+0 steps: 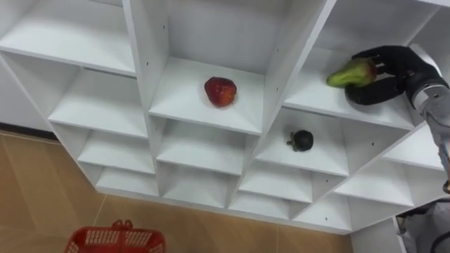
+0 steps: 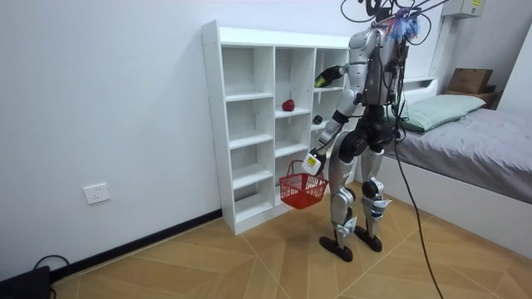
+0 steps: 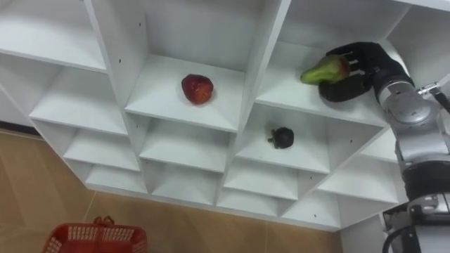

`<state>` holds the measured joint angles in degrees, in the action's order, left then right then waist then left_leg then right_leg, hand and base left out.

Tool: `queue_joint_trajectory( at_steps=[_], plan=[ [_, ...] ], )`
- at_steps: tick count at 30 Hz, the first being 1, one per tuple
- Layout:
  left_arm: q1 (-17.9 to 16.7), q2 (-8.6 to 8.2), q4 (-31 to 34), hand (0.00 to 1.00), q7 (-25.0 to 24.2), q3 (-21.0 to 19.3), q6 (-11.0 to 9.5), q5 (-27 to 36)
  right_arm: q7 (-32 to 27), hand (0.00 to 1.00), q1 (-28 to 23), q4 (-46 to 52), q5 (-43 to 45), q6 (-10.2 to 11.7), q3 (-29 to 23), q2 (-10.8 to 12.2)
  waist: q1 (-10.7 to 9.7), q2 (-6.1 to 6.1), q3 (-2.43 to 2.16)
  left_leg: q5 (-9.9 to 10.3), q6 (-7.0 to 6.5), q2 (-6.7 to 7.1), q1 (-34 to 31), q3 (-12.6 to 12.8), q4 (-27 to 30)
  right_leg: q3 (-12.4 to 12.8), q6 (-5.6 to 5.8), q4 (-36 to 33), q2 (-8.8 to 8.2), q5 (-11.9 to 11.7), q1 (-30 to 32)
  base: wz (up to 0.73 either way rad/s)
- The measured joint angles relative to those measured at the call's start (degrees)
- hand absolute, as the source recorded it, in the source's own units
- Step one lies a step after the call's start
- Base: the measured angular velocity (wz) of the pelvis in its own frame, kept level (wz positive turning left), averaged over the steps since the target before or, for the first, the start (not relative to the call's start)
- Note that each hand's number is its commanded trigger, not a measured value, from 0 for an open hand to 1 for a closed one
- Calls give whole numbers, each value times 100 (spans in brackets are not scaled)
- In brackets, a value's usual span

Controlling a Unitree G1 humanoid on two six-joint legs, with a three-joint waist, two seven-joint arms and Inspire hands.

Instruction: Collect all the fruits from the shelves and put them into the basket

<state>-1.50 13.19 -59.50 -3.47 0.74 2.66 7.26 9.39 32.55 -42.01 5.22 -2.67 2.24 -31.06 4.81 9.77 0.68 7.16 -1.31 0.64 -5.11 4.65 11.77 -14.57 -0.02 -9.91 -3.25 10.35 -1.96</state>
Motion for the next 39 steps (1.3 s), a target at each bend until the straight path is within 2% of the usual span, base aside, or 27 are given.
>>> queue_joint_trajectory(
  at_steps=[3,6,8,14,21,25,28,33,36,39],
  plan=[
    [27,-66,341,100,-111,134,10,5,-11,100,-53,242,4,-80,3,33,-113,-9,-13,0,0,3,-31,6,3,3,1,-1,-5,0,8,0],
    [99,-184,826,100,-210,294,107,3,0,100,-242,749,199,-128,47,105,-199,-12,-20,1,-1,2,-28,16,1,15,1,-1,-5,-1,12,0],
    [104,-256,1088,100,-222,299,108,2,-16,100,-374,1049,402,-175,44,178,-267,-27,-43,1,-1,1,-23,29,1,23,1,0,-6,-1,12,0],
    [139,-286,1468,100,-223,630,102,229,-147,100,-920,1943,770,-248,55,510,-331,-101,-87,1,-1,-17,89,153,-36,83,1,-12,-11,-1,-37,-9],
    [131,-420,1422,100,-236,622,110,240,-276,100,-1289,2397,899,-313,21,745,-370,-140,-64,1,0,-79,153,179,-19,127,-2,-77,2,-3,-50,-5],
    [131,-470,1383,100,-242,625,112,623,-357,100,-1453,2671,887,-316,22,855,-419,-223,-27,2,0,-88,158,193,-2,171,-11,-80,15,-8,-21,-2],
    [126,-478,1389,100,-243,615,118,667,-515,100,-1646,2980,1050,-314,17,1003,-436,-259,-38,2,3,-79,127,272,-5,275,-15,-64,34,-8,36,-9],
    [135,-503,1395,100,-243,619,122,671,-689,100,-1881,3286,1326,-211,-5,1278,-555,-291,-60,4,4,-82,72,305,-5,271,-17,-83,29,-12,68,-3],
    [129,-505,1439,100,-238,621,121,669,-709,100,-2066,3424,1332,-108,-61,1366,-580,-296,-61,9,7,-82,72,302,-14,291,-17,-85,36,-12,65,0],
    [129,-532,1541,100,-221,621,121,671,-745,100,-2242,3459,1292,30,-82,1398,-578,-335,-83,26,8,-90,84,300,-11,313,-17,-90,38,-13,61,-2]
  ],
)
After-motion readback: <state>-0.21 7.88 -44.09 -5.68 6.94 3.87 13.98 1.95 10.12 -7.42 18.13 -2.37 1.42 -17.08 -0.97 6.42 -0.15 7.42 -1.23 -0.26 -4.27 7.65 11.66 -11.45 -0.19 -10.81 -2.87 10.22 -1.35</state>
